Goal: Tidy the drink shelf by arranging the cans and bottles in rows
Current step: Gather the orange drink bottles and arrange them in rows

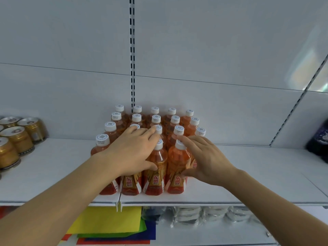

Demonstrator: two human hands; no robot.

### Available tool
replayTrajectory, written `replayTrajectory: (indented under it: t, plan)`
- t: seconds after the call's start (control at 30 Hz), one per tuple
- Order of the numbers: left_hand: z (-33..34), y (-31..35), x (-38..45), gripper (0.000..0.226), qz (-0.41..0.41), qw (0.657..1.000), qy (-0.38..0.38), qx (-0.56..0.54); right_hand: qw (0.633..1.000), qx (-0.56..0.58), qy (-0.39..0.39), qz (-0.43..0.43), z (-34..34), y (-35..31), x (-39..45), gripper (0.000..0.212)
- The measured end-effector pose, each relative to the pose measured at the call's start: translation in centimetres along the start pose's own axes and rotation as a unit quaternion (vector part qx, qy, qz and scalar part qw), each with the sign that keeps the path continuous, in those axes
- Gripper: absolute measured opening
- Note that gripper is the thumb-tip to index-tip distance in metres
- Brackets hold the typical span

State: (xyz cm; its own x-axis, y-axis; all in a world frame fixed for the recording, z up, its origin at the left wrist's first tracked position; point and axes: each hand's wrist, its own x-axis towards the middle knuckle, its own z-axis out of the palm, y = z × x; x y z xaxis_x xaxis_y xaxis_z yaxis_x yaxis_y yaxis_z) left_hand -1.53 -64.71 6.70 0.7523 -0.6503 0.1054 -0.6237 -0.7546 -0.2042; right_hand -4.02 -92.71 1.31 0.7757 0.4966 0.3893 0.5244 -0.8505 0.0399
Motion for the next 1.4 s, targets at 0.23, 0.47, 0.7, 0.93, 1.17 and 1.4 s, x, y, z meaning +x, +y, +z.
replayTrajectory:
  t: [0.23,0.47,0.7,0.93,1.17,1.4]
  plan:
    - [0.2,-0.2,-0.4,0.117,-0.014,1.000,0.010,-0.017,0.999,-0.050,-0.022,0.004,-0.6,-0.2,0.0,0.122]
    - [-1.1,-2.4,-2.3,0.126,-0.058,0.998,0.012,0.029,0.995,-0.092,0.031,0.007,-2.3,-3.6,1.6,0.119]
    - [0.0,-4.2,-3.5,0.125,-0.070,0.996,-0.038,0.038,0.988,-0.139,-0.065,0.006,-0.7,-7.7,5.8,0.123]
    - [0.6,-4.8,-4.1,0.125,-0.045,0.999,-0.001,0.028,0.982,-0.167,-0.083,0.035,-1.0,-8.1,5.5,0.123]
    - [0.8,-9.6,-7.4,0.139,-0.070,0.996,-0.012,-0.045,0.980,-0.173,-0.093,0.015,-2.0,-11.4,8.2,0.126]
    - [3.5,-11.5,-7.2,0.130,-0.019,0.995,0.004,-0.102,0.976,-0.158,-0.135,0.056,-1.4,-13.6,9.5,0.118]
